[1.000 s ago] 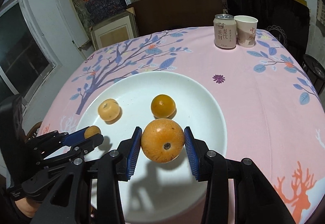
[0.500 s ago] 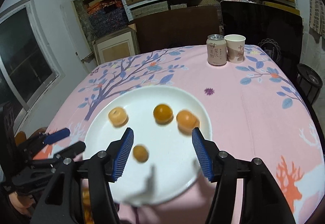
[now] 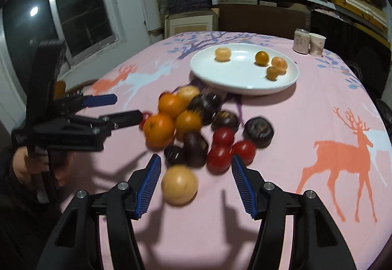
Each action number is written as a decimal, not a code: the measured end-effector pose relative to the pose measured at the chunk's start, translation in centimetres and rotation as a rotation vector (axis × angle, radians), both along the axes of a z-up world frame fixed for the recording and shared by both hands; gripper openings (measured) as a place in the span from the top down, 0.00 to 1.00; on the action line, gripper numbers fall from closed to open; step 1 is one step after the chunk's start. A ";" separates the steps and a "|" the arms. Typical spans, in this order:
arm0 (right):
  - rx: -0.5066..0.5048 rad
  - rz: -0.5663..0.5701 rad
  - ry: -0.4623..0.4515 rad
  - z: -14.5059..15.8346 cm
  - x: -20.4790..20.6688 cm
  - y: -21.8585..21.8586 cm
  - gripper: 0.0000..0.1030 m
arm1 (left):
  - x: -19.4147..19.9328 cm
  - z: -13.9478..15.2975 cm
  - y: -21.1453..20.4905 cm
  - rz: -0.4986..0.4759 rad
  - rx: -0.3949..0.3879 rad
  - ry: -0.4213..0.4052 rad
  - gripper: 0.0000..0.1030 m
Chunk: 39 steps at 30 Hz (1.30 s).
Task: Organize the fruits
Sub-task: 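Grasp the large pale yellow fruit with the right tool while the left tool grasps a tangerine, then carry the tangerine and yellow fruit onto the white plate and open both tools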
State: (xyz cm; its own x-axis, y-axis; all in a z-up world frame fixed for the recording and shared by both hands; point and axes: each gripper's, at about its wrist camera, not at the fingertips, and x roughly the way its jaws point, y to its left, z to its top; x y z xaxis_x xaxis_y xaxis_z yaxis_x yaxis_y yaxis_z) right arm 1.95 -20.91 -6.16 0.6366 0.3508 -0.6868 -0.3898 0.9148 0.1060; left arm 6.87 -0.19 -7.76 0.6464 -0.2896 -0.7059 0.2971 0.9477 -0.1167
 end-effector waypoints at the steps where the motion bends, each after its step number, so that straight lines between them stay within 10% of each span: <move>1: -0.020 0.007 -0.006 -0.5 -0.5 0.5 0.41 | -0.3 -0.4 0.4 0.009 -0.011 0.015 0.09; 8: -0.031 0.015 0.020 -2.2 -0.9 2.2 0.42 | -1.2 -1.3 1.7 0.054 -0.030 0.044 0.09; 13: -0.065 -0.005 0.028 -3.1 -0.1 2.9 0.61 | -1.3 -0.8 0.4 0.036 0.007 0.020 0.09; 28: 0.083 -0.095 0.019 -3.2 0.0 -2.5 0.61 | 1.1 -1.1 -2.8 0.069 0.091 0.027 0.10; 33: 0.087 -0.071 0.006 -3.1 -0.2 -2.3 0.61 | 1.0 -1.2 -4.5 0.024 0.122 0.007 0.28; 36: 0.096 -0.070 0.003 -3.0 -0.3 -2.4 0.61 | 0.9 -1.0 -5.5 -0.009 0.109 -0.002 0.58; 39: 0.114 -0.073 0.002 -3.0 -0.4 -2.7 0.61 | 0.9 -1.1 -6.5 -0.015 0.153 -0.016 0.59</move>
State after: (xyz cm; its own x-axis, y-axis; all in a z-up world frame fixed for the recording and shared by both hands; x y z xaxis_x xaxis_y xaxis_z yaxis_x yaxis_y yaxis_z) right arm 1.58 -23.64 -9.18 0.6621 0.3797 -0.6461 -0.3224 0.9226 0.2118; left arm 7.79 -6.65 -8.88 0.6543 -0.1890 -0.7323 0.3116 0.9496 0.0334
